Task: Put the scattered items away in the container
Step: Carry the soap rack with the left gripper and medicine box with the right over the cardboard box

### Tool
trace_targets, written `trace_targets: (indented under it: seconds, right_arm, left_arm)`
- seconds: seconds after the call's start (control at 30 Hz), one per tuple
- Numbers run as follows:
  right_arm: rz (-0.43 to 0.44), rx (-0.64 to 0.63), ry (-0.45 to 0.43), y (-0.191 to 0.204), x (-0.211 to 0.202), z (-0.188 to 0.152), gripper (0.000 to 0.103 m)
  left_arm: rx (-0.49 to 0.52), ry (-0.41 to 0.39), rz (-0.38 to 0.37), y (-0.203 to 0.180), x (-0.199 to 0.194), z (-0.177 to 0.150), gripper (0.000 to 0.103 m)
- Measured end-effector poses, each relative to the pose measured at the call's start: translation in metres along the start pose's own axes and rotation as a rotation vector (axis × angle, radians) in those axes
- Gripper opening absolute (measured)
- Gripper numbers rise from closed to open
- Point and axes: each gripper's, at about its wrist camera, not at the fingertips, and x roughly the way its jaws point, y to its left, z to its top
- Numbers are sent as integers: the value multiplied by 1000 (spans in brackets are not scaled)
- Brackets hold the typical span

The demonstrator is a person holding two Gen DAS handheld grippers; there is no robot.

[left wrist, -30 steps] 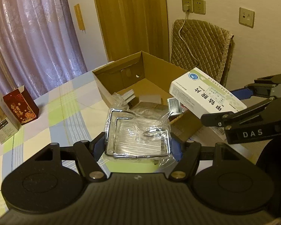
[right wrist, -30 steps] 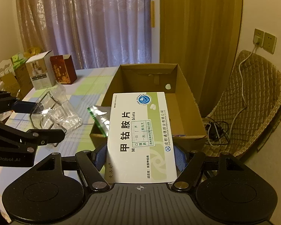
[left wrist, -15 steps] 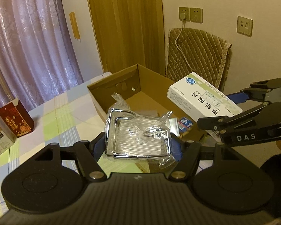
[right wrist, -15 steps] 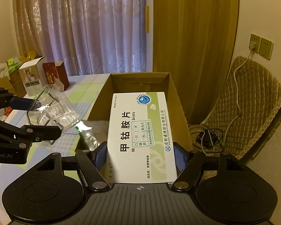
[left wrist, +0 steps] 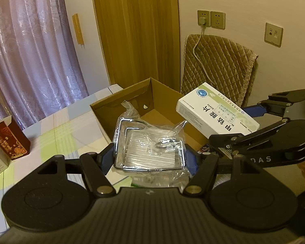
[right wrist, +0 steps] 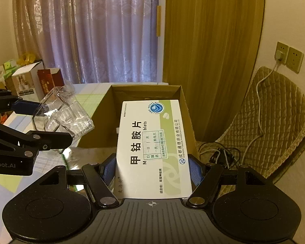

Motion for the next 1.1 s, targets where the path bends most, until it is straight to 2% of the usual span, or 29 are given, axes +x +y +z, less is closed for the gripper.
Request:
trace_targets:
  seconds: [0.5,1.1]
  right_arm:
    - [-20,-23,15,-18,45,17,73]
    - [-42,-33,16,-31,70,26,73]
  left_arm:
    - [-2,10,-12,12,57,21,65]
    - [-22,19,1,27,91,30,65]
